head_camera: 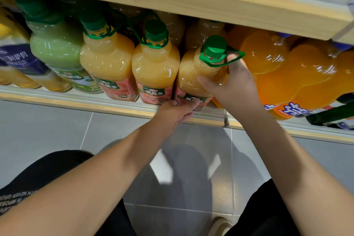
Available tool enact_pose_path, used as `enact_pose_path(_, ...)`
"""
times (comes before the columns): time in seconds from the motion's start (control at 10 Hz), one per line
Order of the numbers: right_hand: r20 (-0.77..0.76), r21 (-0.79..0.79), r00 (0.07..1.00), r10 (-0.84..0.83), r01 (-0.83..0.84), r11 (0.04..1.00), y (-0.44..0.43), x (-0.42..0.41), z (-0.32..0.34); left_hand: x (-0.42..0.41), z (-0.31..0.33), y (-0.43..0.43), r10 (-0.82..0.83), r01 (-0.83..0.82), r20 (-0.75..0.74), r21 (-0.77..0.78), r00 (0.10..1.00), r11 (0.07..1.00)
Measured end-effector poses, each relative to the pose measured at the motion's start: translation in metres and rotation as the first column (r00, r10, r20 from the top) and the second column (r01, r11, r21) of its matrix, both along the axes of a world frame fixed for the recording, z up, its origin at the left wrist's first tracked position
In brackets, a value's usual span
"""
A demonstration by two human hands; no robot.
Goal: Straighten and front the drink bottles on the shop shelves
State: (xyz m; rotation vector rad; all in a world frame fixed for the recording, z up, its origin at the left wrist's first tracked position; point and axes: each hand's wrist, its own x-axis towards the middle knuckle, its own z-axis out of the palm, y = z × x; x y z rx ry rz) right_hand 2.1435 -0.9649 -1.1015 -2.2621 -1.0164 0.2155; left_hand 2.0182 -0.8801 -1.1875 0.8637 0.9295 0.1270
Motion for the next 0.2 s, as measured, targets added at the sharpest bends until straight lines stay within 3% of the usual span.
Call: enact_pose_path(0.2, -0.064, -0.04, 0.998, -0.004, 0.001, 0.999, -0.026, -0.014, 0.02, -0.024, 0.046, -0.004, -0.127, 0.157, -0.101, 0.383, 0.987, 0.91)
